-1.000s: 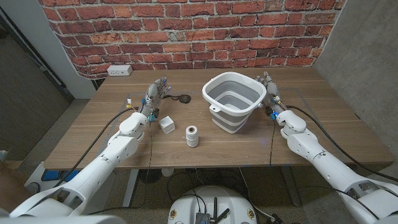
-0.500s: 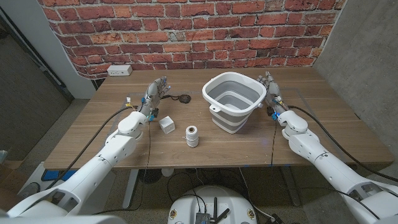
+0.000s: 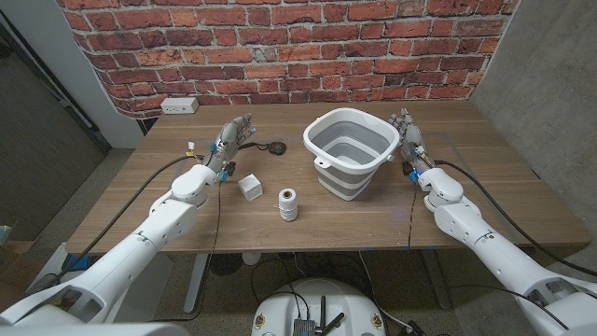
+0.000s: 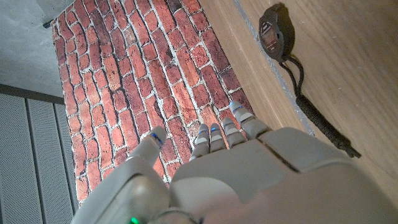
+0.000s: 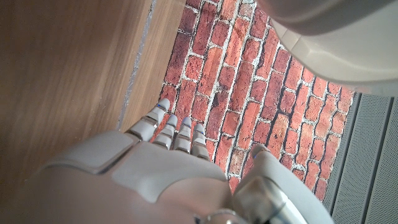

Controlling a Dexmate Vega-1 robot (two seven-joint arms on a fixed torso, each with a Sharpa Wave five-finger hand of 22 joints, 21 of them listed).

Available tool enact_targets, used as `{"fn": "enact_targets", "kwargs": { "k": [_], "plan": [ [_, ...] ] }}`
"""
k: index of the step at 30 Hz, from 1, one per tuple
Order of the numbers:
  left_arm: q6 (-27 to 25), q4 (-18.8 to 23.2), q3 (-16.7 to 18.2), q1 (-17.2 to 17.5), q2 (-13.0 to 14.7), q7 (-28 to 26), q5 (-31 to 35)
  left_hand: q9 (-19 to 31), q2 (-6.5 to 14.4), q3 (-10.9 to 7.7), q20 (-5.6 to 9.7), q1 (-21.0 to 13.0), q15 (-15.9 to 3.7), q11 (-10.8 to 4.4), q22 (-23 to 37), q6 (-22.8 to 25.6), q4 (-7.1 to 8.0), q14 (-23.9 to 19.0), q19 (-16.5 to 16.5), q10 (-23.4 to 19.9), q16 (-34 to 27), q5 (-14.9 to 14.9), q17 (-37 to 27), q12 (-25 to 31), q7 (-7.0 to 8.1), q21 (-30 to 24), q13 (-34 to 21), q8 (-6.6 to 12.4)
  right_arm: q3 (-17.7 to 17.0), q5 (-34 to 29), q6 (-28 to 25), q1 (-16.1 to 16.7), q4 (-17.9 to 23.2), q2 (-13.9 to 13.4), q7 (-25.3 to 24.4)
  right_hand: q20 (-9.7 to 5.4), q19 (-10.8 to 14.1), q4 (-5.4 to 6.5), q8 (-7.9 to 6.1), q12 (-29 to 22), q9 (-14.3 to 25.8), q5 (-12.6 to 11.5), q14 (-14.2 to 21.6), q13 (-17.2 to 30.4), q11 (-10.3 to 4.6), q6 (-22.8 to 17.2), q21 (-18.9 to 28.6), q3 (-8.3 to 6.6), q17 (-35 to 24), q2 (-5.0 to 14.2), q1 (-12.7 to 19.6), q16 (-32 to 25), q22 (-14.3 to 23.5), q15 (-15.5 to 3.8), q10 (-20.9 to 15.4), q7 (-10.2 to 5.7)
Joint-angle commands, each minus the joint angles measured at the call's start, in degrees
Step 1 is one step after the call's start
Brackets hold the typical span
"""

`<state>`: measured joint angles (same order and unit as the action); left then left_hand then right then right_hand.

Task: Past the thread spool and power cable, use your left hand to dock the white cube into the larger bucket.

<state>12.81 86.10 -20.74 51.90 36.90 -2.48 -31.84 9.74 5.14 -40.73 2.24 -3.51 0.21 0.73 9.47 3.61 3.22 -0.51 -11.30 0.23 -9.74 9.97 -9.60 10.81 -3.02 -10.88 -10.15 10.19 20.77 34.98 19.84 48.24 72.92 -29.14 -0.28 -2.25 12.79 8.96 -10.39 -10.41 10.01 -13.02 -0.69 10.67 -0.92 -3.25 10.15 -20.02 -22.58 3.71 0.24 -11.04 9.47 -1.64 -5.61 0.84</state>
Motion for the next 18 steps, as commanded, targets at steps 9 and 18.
{"fn": "enact_targets", "kwargs": {
  "k": [9,18],
  "plan": [
    [-4.51,10.75,1.9,5.19,7.74,-4.57,6.63,0.3,3.42,-0.29,2.1,-1.23,-1.02,-0.98,0.3,1.84,-1.87,-0.54,-0.33,-0.44,-0.35,0.16,0.09,0.39,1.54,-0.15,-0.18,0.77,-0.04,-0.46,0.83,-0.13,-0.96,0.5,-0.53,-1.96,-0.06,0.09,-0.26,-0.44,0.13,-0.46,-0.31,0.18,0.07,-0.41,0.43,-0.33,0.27,3.71,0.31,-0.25,0.14,-2.14,0.04,0.1],
    [-5.87,14.79,2.95,7.25,10.84,-8.14,12.62,0.33,3.25,-0.46,2.28,-1.83,-1.57,-1.49,0.29,2.88,-3.12,-1.32,-0.75,-1.17,-0.5,0.06,0.13,0.61,2.05,-0.27,-0.17,0.93,0.13,-0.15,0.81,-0.56,-1.66,0.63,0.37,-1.9,-0.04,0.09,-0.28,-0.49,0.13,-0.53,-0.26,0.17,0.0,-0.43,0.48,-0.32,0.45,3.71,0.34,-0.32,0.14,-2.13,0.02,0.13]
  ]
}}
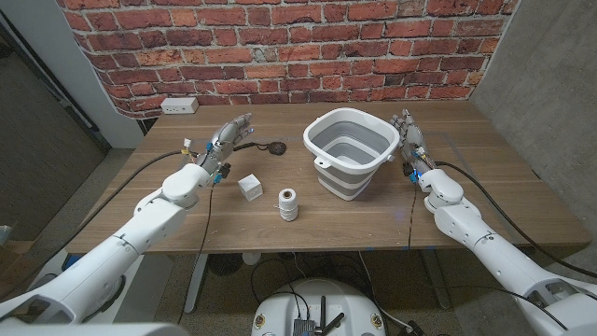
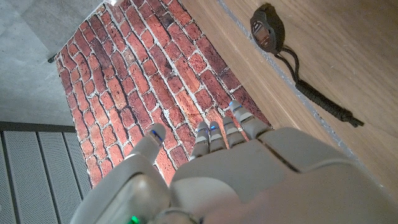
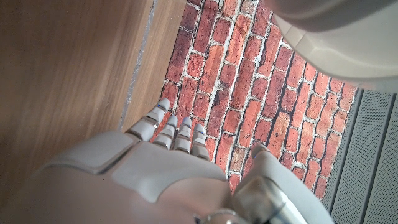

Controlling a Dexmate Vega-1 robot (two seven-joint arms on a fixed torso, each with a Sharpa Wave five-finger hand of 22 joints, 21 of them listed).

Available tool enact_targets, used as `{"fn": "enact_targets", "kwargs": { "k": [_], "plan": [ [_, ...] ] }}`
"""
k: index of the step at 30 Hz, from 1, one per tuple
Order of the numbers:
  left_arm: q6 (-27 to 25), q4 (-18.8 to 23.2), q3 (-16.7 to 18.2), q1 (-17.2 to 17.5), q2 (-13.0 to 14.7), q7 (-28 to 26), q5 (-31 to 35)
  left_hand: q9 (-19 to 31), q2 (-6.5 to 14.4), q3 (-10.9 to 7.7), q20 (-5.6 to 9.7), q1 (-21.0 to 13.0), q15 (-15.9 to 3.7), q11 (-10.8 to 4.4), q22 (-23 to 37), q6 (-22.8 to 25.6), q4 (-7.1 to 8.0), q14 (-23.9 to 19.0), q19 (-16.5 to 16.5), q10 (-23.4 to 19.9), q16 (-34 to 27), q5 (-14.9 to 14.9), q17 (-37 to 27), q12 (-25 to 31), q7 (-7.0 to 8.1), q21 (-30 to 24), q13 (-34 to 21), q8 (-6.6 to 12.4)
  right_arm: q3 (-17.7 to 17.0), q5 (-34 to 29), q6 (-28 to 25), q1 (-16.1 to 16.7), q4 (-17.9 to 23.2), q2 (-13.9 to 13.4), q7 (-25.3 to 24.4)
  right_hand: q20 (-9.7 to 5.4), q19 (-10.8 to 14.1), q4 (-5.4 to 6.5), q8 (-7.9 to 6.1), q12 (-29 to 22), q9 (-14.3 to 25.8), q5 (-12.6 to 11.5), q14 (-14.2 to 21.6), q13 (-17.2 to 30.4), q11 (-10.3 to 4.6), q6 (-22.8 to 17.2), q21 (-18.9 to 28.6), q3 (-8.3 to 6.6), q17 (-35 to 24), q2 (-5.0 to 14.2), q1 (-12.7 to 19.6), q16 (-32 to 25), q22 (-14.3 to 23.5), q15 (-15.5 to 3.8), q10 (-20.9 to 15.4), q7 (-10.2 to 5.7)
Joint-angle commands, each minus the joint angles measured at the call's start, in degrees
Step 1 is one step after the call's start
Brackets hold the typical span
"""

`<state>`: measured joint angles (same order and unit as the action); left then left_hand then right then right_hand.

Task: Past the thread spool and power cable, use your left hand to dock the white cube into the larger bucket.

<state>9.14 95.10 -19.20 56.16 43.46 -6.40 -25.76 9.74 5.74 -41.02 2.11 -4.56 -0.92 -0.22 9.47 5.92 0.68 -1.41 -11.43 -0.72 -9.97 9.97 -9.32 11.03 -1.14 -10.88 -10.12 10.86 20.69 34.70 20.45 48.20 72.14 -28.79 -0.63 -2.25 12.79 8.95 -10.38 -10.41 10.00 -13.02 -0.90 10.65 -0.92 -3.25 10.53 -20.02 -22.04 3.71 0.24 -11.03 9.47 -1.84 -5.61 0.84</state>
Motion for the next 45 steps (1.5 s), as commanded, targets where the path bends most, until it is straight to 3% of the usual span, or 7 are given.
{"fn": "enact_targets", "kwargs": {
  "k": [1,6,11,25,34,39,45],
  "plan": [
    [-2.83,6.51,1.62,3.33,4.8,-4.48,6.99,0.34,2.62,-0.18,2.41,-0.82,-0.48,-0.57,0.3,0.62,-0.68,-0.48,-0.63,-0.25,-0.28,0.05,-0.14,0.4,0.2,-0.27,-0.2,0.26,0.15,0.23,0.2,-0.5,-0.86,0.23,0.81,-1.87,-0.04,0.09,-0.3,-0.51,0.14,-0.53,-0.04,0.18,-0.02,-0.46,0.1,-0.32,-0.06,3.71,0.35,-0.33,0.14,-1.86,-0.01,0.13],
    [-4.38,9.18,2.82,5.4,5.93,-6.7,8.86,0.35,2.46,-0.2,2.54,-1.13,-0.93,-0.96,0.29,0.96,-1.41,-0.73,-0.82,-0.74,-0.28,-0.02,-0.12,0.53,0.53,-0.3,-0.21,0.24,0.04,0.14,0.24,-0.45,-0.8,0.05,0.68,-1.8,-0.05,0.09,-0.34,-0.51,0.14,-0.57,-0.06,0.18,-0.03,-0.55,0.12,-0.32,0.03,3.73,0.36,-0.34,0.14,-1.81,0.01,0.19],
    [-6.16,11.91,3.43,6.97,7.2,-8.04,11.28,0.35,1.59,0.05,2.86,-1.69,-1.62,-1.82,0.25,2.37,-3.09,-1.6,-1.45,-1.91,-0.38,-0.12,-0.11,0.8,0.94,-0.39,-0.2,0.45,-0.04,0.11,-0.06,-0.25,-0.51,-0.14,0.33,-1.77,-0.04,0.09,-0.36,-0.54,0.14,-0.59,-0.07,0.17,0.04,-0.59,0.13,-0.32,0.1,3.72,0.37,-0.35,0.14,-1.83,-0.03,0.27],
    [-14.51,19.1,5.4,9.18,15.1,-4.34,15.05,0.42,1.12,0.03,3.03,-4.4,-2.19,-4.13,0.17,4.24,-8.09,-1.96,-1.78,-3.62,-0.11,0.3,-0.18,0.83,6.74,-0.07,-0.23,0.24,-0.22,-0.06,-0.12,-0.5,-1.14,-0.08,-0.28,-1.56,-0.06,0.06,-0.66,-0.66,0.15,-0.68,-0.03,0.17,0.08,-1.45,0.17,-0.32,0.42,3.72,0.44,-0.42,0.14,-1.58,-0.28,-0.07],
    [-16.84,21.34,6.22,10.0,19.27,-1.7,17.41,0.44,0.34,0.15,3.36,-5.58,-2.98,-5.08,0.13,4.62,-10.01,-2.37,-1.96,-4.17,-0.21,0.48,-0.21,0.79,8.77,0.0,-0.31,0.22,0.12,-0.3,0.02,-1.4,-2.49,0.53,-0.19,-1.47,0.02,0.05,-0.74,-0.67,0.15,-0.74,-0.01,0.17,-0.07,-1.83,0.22,-0.41,0.59,3.85,0.51,-0.45,0.15,-1.63,-0.31,-0.37],
    [-17.8,22.85,7.21,10.86,22.37,0.64,18.0,0.45,-1.31,0.43,3.47,-6.69,-3.19,-5.25,0.11,4.03,-11.39,-2.49,-2.09,-4.03,-0.21,0.53,-0.26,0.6,8.86,0.05,-0.37,0.2,0.19,-0.44,-0.39,-1.47,-2.36,0.4,-0.43,-1.47,-0.05,0.03,-0.75,-0.65,0.16,-0.79,0.0,0.17,-0.16,-1.95,0.2,-0.5,0.71,3.97,0.58,-0.46,0.15,-1.65,-0.26,-0.42],
    [-20.1,24.7,7.28,10.69,25.95,2.68,20.89,0.5,-1.9,0.49,3.53,-7.64,-3.18,-5.19,0.12,3.88,-11.69,-2.6,-2.25,-4.1,-0.23,0.6,-0.29,0.55,8.27,0.04,-0.41,0.34,0.33,-0.56,-0.31,-1.69,-2.68,0.53,-0.36,-1.45,-0.12,0.07,-0.71,-0.68,0.16,-0.91,0.07,0.17,-0.5,-2.0,0.19,-0.77,0.84,4.42,0.71,-0.51,0.15,-1.82,-0.33,-0.63]
  ]
}}
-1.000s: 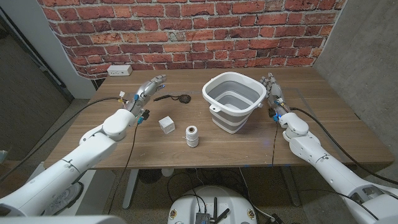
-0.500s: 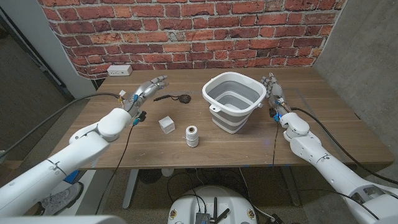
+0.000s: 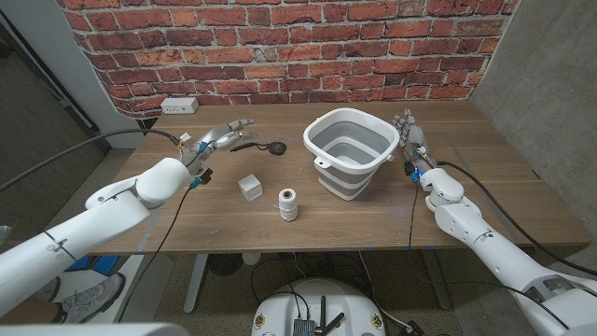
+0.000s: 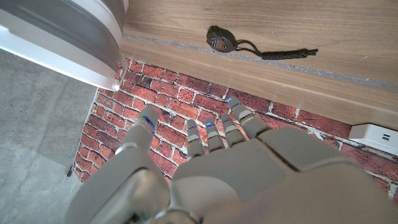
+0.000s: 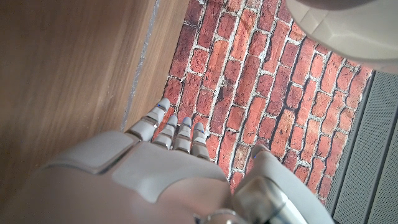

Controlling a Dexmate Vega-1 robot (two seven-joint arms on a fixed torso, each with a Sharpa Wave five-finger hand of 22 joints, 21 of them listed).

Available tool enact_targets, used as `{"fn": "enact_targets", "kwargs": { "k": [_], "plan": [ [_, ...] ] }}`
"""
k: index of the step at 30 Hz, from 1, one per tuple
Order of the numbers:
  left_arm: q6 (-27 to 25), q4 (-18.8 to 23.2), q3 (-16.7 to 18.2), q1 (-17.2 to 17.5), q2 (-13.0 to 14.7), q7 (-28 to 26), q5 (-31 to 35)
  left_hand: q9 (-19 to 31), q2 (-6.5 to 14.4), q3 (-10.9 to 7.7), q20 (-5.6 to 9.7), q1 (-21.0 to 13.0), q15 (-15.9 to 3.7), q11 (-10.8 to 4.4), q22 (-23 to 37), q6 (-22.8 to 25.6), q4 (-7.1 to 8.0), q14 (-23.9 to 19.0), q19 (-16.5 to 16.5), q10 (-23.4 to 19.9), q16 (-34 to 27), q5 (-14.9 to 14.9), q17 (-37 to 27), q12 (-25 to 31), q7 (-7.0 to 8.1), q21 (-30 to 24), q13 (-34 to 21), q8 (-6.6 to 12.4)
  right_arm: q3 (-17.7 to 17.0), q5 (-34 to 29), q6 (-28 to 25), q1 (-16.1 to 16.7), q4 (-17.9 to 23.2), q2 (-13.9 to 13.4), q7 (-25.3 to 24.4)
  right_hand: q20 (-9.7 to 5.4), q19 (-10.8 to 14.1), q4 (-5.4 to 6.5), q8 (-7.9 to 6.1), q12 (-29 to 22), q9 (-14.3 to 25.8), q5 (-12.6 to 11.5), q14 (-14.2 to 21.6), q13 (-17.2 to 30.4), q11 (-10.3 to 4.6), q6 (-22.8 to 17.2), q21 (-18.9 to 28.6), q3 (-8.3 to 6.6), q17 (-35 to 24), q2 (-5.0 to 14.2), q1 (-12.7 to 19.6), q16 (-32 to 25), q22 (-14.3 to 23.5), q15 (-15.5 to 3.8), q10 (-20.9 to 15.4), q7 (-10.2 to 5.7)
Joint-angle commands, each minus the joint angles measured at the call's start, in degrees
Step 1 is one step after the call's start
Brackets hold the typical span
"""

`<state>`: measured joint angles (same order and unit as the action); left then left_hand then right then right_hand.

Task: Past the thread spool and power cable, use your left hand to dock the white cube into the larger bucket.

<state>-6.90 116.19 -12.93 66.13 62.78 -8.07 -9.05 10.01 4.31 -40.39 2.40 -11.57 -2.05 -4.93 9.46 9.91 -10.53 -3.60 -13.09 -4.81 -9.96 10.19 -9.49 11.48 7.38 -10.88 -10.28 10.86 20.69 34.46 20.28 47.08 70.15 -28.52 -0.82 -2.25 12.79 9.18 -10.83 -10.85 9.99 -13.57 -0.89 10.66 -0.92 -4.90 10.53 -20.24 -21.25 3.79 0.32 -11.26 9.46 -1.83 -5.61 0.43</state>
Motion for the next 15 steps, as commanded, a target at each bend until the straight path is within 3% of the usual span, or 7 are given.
{"fn": "enact_targets", "kwargs": {
  "k": [1,15],
  "plan": [
    [-4.17,3.79,1.1,0.77,7.03,4.64,4.4,0.24,-0.49,-0.14,3.26,-0.69,-2.06,-0.47,0.13,-0.12,-0.48,-0.41,-0.6,-0.03,-0.24,0.38,-0.12,0.1,-0.27,0.05,-0.26,0.34,0.37,-0.37,-0.04,-0.61,-0.78,0.3,-0.12,-1.45,-0.13,-0.15,-0.27,-0.23,0.17,-0.38,0.06,0.16,-0.51,-0.37,0.19,-0.58,0.07,4.4,0.65,-0.28,0.16,-1.81,-0.32,-0.23],
    [-7.32,7.59,2.38,0.37,16.27,12.99,6.5,0.33,-3.0,0.85,3.04,-4.86,-1.46,0.03,0.19,-5.87,-0.48,0.94,0.42,1.61,-0.02,0.43,-0.27,-0.56,-2.01,0.39,-0.47,-0.25,0.31,-0.93,0.4,0.37,0.05,-0.11,-0.92,-1.31,-0.06,-0.38,-0.23,-0.24,0.17,-0.43,0.27,0.15,-0.5,-0.5,0.24,-0.75,0.36,4.26,0.9,-0.34,0.17,-1.82,-0.37,-0.31]
  ]
}}
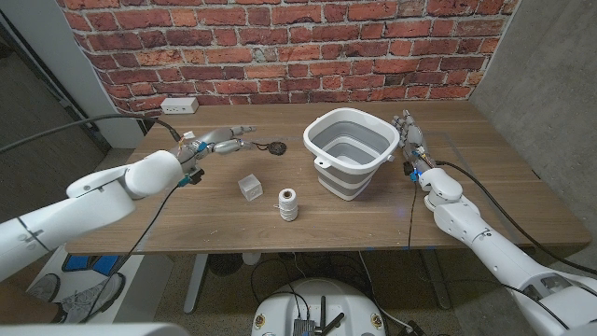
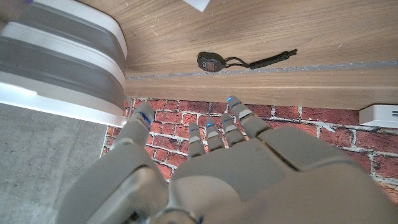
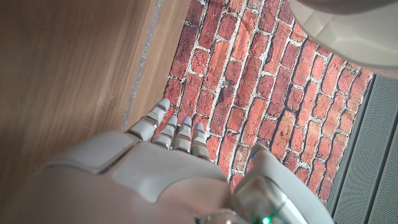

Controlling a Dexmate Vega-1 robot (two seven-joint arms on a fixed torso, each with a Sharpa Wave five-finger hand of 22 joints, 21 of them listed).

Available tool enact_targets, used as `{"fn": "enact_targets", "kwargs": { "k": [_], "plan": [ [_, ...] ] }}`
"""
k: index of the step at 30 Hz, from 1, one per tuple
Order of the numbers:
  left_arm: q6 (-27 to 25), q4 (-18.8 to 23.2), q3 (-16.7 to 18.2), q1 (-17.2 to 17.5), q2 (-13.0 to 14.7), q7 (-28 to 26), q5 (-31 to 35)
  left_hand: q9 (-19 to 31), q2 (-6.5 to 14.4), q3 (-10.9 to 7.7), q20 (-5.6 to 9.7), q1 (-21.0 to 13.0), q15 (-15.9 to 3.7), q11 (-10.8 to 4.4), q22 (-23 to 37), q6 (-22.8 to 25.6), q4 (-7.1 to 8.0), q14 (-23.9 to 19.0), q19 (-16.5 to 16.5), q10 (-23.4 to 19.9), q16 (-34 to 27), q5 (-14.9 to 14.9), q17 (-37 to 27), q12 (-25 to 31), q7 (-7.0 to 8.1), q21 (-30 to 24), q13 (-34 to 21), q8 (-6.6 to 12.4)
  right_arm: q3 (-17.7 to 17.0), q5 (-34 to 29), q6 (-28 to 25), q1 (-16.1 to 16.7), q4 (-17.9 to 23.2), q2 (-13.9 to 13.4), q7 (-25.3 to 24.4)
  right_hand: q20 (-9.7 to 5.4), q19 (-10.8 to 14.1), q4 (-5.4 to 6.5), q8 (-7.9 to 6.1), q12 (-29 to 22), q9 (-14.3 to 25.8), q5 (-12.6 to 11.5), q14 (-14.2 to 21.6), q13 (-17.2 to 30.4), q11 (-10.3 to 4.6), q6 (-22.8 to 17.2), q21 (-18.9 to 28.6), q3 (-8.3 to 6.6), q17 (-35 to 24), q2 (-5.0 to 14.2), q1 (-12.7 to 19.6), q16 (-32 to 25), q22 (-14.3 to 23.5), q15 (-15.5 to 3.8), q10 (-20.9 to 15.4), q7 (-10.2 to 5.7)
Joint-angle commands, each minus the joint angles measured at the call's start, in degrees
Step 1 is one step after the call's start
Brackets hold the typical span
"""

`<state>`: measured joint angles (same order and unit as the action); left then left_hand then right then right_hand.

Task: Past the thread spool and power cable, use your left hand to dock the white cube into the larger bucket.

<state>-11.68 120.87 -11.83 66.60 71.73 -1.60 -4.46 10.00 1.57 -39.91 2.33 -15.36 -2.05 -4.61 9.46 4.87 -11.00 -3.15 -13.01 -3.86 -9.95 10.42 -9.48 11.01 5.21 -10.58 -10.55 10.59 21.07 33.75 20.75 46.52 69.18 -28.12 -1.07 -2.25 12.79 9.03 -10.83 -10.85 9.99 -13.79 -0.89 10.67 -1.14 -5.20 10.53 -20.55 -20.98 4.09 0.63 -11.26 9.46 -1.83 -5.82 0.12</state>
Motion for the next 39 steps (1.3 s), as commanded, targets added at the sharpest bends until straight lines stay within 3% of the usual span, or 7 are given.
{"fn": "enact_targets", "kwargs": {
  "k": [1,11,24,30,34,39],
  "plan": [
    [-2.56,3.12,1.37,-0.2,8.05,7.26,1.96,0.34,-0.47,0.46,2.96,-1.27,-1.45,-0.33,0.19,-1.19,-0.01,0.58,0.56,0.84,-0.03,0.2,-0.28,-0.13,0.09,0.15,-0.2,0.0,-0.13,-0.13,-0.17,1.1,1.21,-0.65,-0.64,-1.32,-0.05,-0.27,-0.24,-0.25,0.17,-0.21,0.26,0.15,-0.33,-0.22,0.25,-0.45,0.12,3.91,0.62,-0.33,0.17,-1.83,-0.17,-0.01],
    [-3.6,4.73,-1.97,-5.69,12.3,15.77,7.32,0.4,-2.87,1.53,2.42,-4.81,1.11,-1.2,0.23,-4.57,0.17,4.55,3.32,3.77,0.43,0.3,-0.38,-0.5,-1.06,0.51,-0.31,0.46,-0.65,-0.53,-1.21,2.48,3.57,-1.82,-2.31,-1.38,-0.12,-0.44,-0.19,-0.22,0.17,-0.19,0.16,0.15,-0.26,-0.22,0.23,-0.49,0.3,3.7,0.74,-0.27,0.17,-1.78,-0.13,0.07],
    [-3.84,6.36,-3.83,-8.71,14.63,21.64,10.91,0.5,-5.26,2.62,1.88,-6.94,1.6,-1.74,0.21,-5.41,0.23,8.0,6.68,5.15,0.35,0.3,-0.44,-0.29,-0.86,0.66,-0.48,1.11,-0.82,-0.77,-2.07,3.36,4.88,-2.1,-3.66,-1.41,-0.13,-0.44,-0.16,-0.21,0.17,-0.17,0.13,0.14,-0.3,-0.26,0.24,-0.55,0.45,3.68,0.73,-0.3,0.17,-1.8,-0.11,0.02],
    [-3.68,6.7,-5.38,-10.33,14.38,24.5,14.5,0.57,-6.55,3.08,1.97,-8.22,1.73,-1.91,0.19,-6.03,0.26,10.25,8.76,6.73,0.45,0.22,-0.47,-0.46,-0.16,0.81,-0.58,1.31,-0.81,-1.07,-2.16,3.4,5.01,-2.09,-4.17,-1.34,-0.15,-0.44,-0.18,-0.17,0.17,-0.15,0.14,0.14,-0.3,-0.38,0.24,-0.57,0.54,3.65,0.71,-0.33,0.17,-1.76,-0.02,0.02],
    [-2.8,6.33,-7.3,-12.24,12.71,27.82,17.92,0.62,-7.28,3.31,1.62,-9.25,2.05,-1.71,0.2,-6.79,0.32,12.13,10.58,7.97,0.45,0.1,-0.52,-0.55,0.27,0.85,-0.63,1.34,-0.78,-1.26,-2.19,3.41,5.07,-1.95,-4.57,-1.3,-0.15,-0.44,-0.16,-0.17,0.18,-0.13,0.1,0.14,-0.31,-0.4,0.25,-0.58,0.63,3.61,0.69,-0.34,0.17,-1.72,-0.02,-0.02],
    [-2.07,5.86,-7.89,-11.53,11.24,25.8,19.53,0.68,-7.95,3.46,0.58,-10.54,1.82,-1.67,0.19,-7.49,0.36,13.17,11.22,9.0,0.14,-0.1,-0.56,-0.45,0.71,0.51,-0.68,1.45,-0.59,-1.47,-1.54,3.0,4.17,-1.19,-4.78,-1.26,-0.13,-0.43,-0.16,-0.18,0.18,-0.11,0.14,0.14,-0.31,-0.46,0.27,-0.59,0.7,3.59,0.66,-0.38,0.17,-1.69,-0.04,-0.08]
  ]
}}
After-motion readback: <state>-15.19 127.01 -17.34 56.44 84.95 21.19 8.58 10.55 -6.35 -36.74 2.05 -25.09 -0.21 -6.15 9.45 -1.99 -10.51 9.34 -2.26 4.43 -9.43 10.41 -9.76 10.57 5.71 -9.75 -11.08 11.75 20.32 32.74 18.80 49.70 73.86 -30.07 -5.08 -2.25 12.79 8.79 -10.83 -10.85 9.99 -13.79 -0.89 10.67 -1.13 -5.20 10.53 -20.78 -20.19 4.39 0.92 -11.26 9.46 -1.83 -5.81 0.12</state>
